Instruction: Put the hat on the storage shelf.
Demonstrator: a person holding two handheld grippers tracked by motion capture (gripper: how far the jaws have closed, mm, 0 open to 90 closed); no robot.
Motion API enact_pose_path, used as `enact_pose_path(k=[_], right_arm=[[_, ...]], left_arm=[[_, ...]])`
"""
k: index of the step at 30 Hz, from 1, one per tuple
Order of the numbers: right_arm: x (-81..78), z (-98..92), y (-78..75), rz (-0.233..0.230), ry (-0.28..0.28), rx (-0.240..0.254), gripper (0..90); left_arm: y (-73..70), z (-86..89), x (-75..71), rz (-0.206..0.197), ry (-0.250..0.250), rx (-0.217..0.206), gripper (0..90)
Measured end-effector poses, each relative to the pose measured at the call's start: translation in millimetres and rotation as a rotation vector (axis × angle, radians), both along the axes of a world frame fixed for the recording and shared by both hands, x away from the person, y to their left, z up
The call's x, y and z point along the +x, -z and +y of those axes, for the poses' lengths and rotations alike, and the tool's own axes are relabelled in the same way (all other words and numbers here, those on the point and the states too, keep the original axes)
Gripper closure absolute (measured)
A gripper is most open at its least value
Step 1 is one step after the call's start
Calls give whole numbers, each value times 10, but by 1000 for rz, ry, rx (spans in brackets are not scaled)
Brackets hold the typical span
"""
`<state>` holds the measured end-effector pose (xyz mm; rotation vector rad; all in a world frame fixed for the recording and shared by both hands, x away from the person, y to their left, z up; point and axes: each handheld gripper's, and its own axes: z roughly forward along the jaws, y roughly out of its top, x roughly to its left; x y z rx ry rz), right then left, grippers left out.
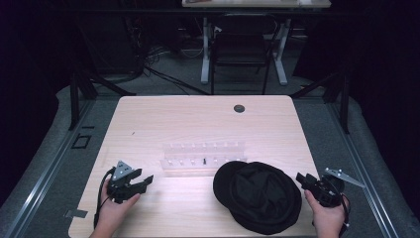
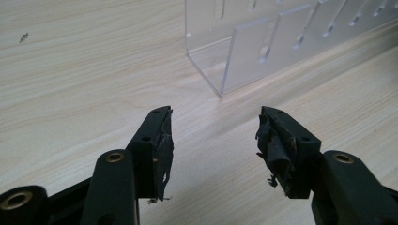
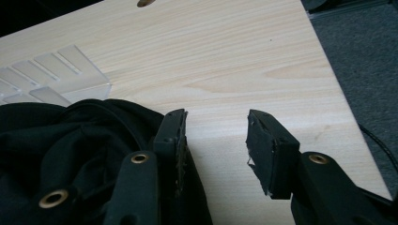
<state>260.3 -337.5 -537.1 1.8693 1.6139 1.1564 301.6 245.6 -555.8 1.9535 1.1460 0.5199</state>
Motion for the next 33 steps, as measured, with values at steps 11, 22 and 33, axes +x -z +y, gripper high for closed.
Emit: enact_pose_path(k=[11,22,33], right_arm=[[-16,59,-76,28,11,-85,557],[-42,148,-284,109,-18,-58,593],[-208,160,-337,221,-51,20,600]], left_arm=[[-19,15,-24,-10,-6,-9,456],[-27,-14,-58,-21,12,-1,455],[-23,-34,-62,-15,21,1,456]])
